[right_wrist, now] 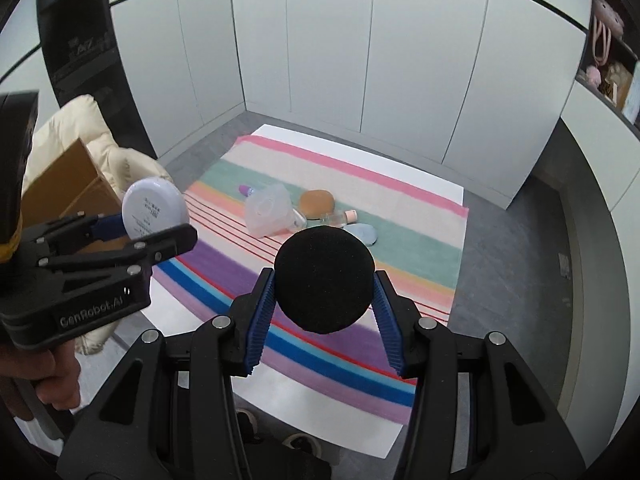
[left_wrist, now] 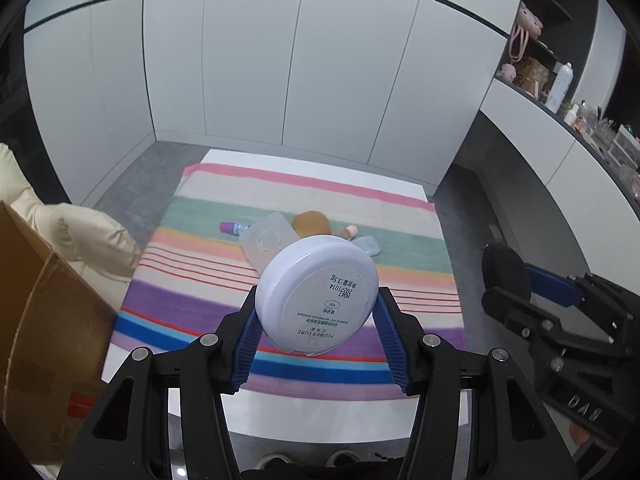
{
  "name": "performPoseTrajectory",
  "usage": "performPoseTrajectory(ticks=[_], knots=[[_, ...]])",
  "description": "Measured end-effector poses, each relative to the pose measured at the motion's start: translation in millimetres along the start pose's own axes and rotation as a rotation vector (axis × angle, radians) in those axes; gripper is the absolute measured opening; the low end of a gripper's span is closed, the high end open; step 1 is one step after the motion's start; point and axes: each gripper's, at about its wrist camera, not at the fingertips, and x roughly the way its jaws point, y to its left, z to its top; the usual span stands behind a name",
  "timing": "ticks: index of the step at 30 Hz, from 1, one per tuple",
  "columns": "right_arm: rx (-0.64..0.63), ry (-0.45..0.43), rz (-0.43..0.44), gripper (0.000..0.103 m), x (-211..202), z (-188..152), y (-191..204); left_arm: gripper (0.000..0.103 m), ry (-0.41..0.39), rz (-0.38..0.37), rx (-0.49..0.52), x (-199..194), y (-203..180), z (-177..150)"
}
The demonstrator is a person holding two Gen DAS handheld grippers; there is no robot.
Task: Organize objects
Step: 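Carry the white compact with the left tool while the right tool carries the black puff toward the cardboard box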
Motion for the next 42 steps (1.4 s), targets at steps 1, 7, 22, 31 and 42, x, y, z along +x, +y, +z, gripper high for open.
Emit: performPoseTrajectory(ticks=[1, 7, 22, 31, 42], knots=[[0.016, 0.0, 0.004, 0.05, -1, 0, -2, 0.055, -0.005, -0.002, 0.007, -1, 1, -1], [0.035, -0.002, 0.002, 0.05, 1, 5, -3, 0.055, -0.02, 0.03, -0.006, -3, 15, -2], [0.027, 0.033, 0.069, 0.05, 31, 17, 30, 0.055, -0.039, 0.092, -0.06, -11, 66, -6], [-0.025, 0.03, 0.101, 0.05, 40, 25, 66, 0.055, -0.055, 0.123, -0.109, -24, 97, -9], [-0.086, 0.027, 0.148, 0.05, 45, 35, 113, 0.055, -0.09, 0.189, -0.138, -45, 133, -18]])
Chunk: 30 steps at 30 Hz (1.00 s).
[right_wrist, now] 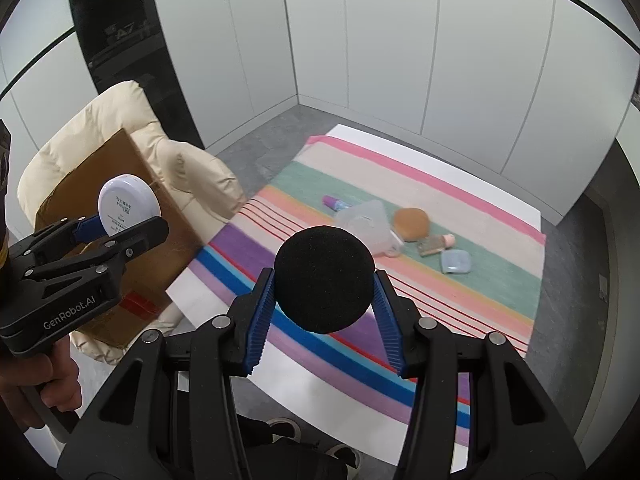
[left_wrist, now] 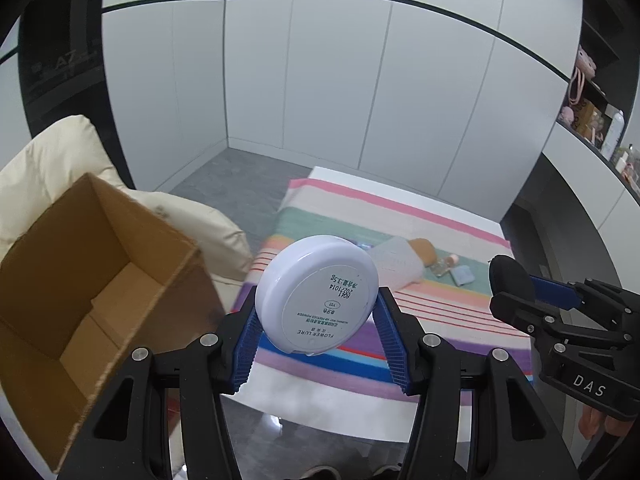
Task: Organize objects
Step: 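Carry the white compact with the left tool while the right tool carries the black puff toward the cardboard box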
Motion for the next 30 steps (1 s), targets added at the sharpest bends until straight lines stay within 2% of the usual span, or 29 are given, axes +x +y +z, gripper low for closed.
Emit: performPoseTrajectory(ticks=[30], knots=[[-0.187, -0.004, 0.139, 0.05, 27, 28, 130, 0.055, -0.025, 0.176, -0.166, -37, 131, -17]])
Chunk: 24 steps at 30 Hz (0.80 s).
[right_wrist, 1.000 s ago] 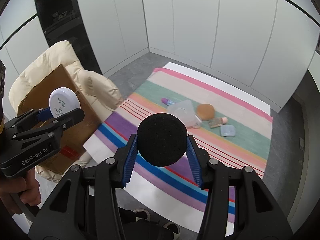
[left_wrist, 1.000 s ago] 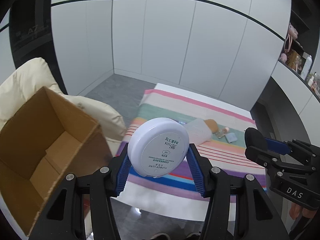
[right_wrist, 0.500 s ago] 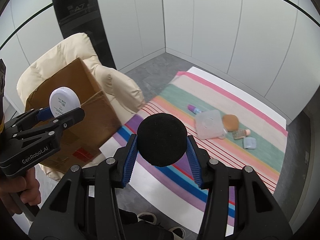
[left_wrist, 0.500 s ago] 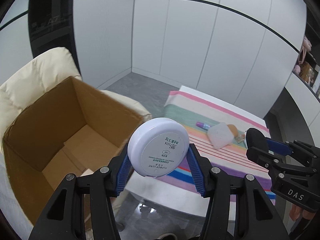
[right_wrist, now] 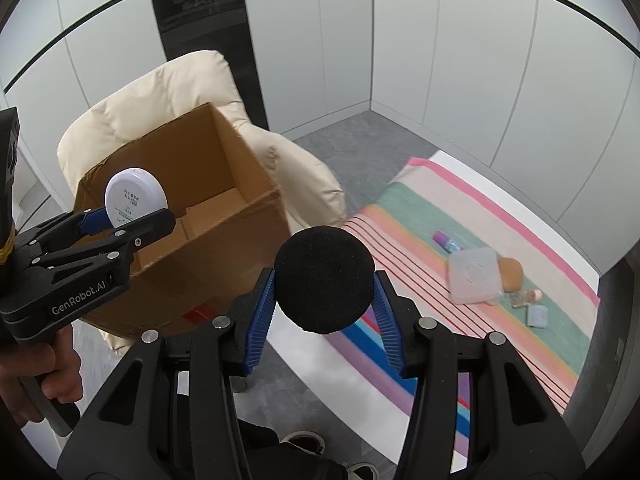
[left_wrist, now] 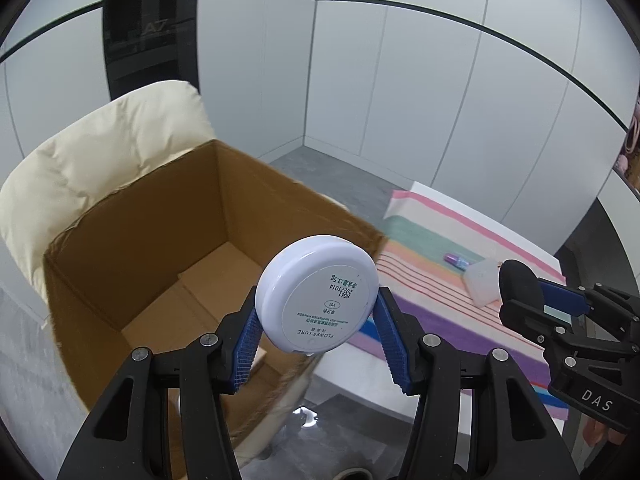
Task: Organize objects
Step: 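Carry the white compact with the left tool while the right tool carries the black puff toward the cardboard box, then open the left tool over the box while the right tool releases the black puff inside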
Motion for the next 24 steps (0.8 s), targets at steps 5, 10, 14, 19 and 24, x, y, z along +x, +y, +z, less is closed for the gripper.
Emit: performPoseTrajectory(ticks=[5, 10, 14, 19, 24], knots=[[-0.03, 0.002, 0.023, 0.05, 8, 7, 20, 0.055, 0.005, 0.02, -0.02, -2, 20, -4], [-0.063, 0.004, 0.047, 0.05, 13, 12, 40, 0.055, 0.017, 0.043, -0.033, -7, 37, -11], [-0.086, 0.009, 0.064, 0.05, 20, 17, 56, 0.056, 0.017, 0.069, -0.03, -10, 48, -13], [-0.123, 0.014, 0.076, 0.05, 30, 23, 79, 0.063, -0.013, 0.123, -0.025, -16, 60, -14], [-0.161, 0.013, 0.086, 0.05, 34, 26, 99, 0.09, -0.053, 0.188, -0.052, -29, 82, -17]])
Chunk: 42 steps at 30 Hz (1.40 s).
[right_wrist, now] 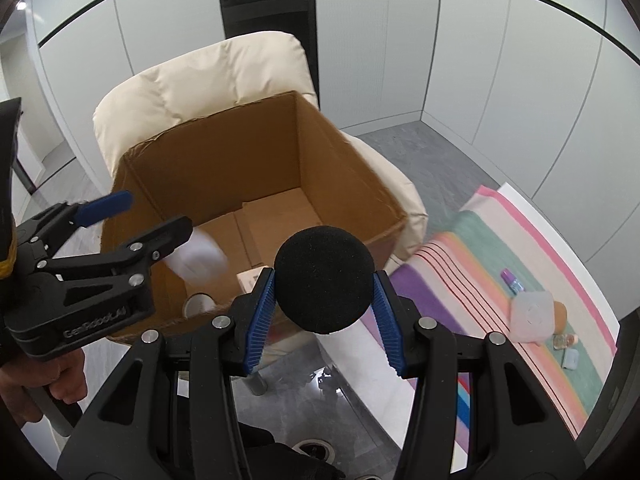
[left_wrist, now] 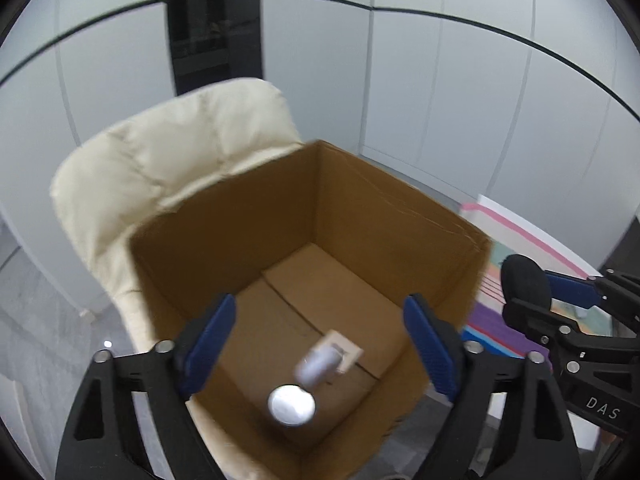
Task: Organize objects
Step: 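Open the left tool over the box while the right tool releases the black puff inside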
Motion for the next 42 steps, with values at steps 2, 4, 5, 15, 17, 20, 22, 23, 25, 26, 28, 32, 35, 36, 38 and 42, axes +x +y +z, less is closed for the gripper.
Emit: performPoseTrajectory(ticks=[2, 4, 5, 15, 17, 20, 22, 23, 25, 26, 28, 32, 35, 36, 38, 42], knots=[[-0.015, -0.002, 0.004, 0.05, 2, 2, 9, 0.098, -0.016, 0.039, -0.004, -5, 8, -1], [-0.033, -0.001, 0.012, 0.05, 6, 4, 19, 0.103, -0.03, 0.082, -0.017, -9, 19, -2], [-0.042, 0.0, 0.014, 0.05, 7, 5, 24, 0.103, -0.035, 0.099, -0.018, -11, 24, -3], [-0.079, 0.002, 0.067, 0.05, 22, 18, 68, 0.103, -0.023, 0.15, -0.059, -22, 73, -17], [-0.087, 0.005, 0.076, 0.05, 25, 20, 78, 0.103, -0.02, 0.155, -0.065, -23, 79, -19], [-0.097, 0.01, 0.087, 0.05, 29, 22, 91, 0.103, -0.012, 0.161, -0.083, -24, 92, -24], [-0.102, 0.013, 0.091, 0.05, 32, 24, 98, 0.103, -0.008, 0.166, -0.096, -25, 99, -26], [-0.103, 0.016, 0.094, 0.051, 34, 24, 100, 0.103, -0.007, 0.169, -0.102, -26, 101, -26], [-0.108, 0.015, 0.098, 0.054, 36, 25, 104, 0.103, -0.007, 0.175, -0.114, -27, 107, -27], [-0.109, 0.015, 0.097, 0.055, 36, 26, 106, 0.103, -0.007, 0.178, -0.117, -27, 109, -27], [-0.116, 0.011, 0.094, 0.059, 36, 26, 109, 0.103, -0.007, 0.183, -0.12, -27, 111, -28], [-0.114, -0.004, 0.088, 0.082, 34, 25, 108, 0.103, -0.002, 0.184, -0.123, -24, 112, -28], [-0.109, -0.02, 0.076, 0.091, 30, 26, 106, 0.103, 0.001, 0.182, -0.114, -22, 109, -28], [-0.105, -0.023, 0.072, 0.093, 30, 26, 105, 0.103, 0.001, 0.18, -0.112, -22, 107, -28], [-0.091, -0.025, 0.066, 0.096, 29, 25, 101, 0.103, -0.003, 0.177, -0.104, -22, 103, -27], [-0.065, -0.044, 0.054, 0.101, 24, 25, 93, 0.103, -0.001, 0.171, -0.095, -20, 96, -26]])
